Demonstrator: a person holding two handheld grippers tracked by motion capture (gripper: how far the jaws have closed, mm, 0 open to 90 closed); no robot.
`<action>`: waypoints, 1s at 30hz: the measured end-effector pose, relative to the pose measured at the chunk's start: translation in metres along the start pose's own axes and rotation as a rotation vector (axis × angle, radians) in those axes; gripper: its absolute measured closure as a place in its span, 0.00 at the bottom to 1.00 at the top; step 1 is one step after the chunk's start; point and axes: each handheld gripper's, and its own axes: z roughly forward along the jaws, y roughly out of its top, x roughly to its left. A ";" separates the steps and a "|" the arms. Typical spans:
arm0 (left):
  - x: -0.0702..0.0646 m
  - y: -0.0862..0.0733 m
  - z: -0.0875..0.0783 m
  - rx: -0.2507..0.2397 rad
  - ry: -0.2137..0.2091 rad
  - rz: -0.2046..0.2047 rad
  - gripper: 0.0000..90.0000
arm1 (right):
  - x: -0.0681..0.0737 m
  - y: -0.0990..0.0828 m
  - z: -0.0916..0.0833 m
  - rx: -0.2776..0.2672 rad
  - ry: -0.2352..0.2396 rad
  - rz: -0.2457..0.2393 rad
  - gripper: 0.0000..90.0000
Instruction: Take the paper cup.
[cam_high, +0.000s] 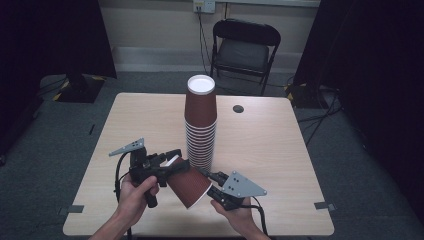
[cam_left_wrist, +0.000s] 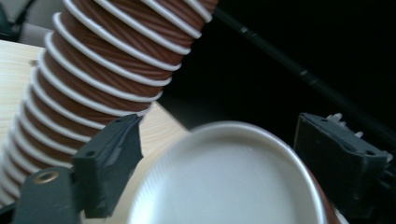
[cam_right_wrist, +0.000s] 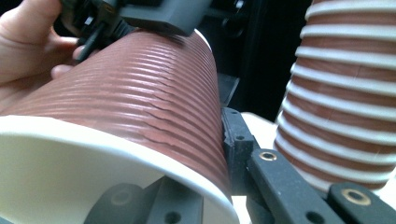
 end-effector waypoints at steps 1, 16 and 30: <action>-0.001 -0.001 -0.001 0.000 0.027 0.039 0.16 | -0.001 -0.003 -0.002 0.025 -0.002 -0.003 0.96; -0.004 -0.007 -0.003 0.034 0.107 0.192 0.17 | -0.028 -0.016 -0.022 0.233 -0.011 0.147 0.96; -0.011 -0.027 0.007 0.212 0.133 0.496 0.17 | -0.059 -0.017 -0.030 0.415 -0.019 0.289 0.96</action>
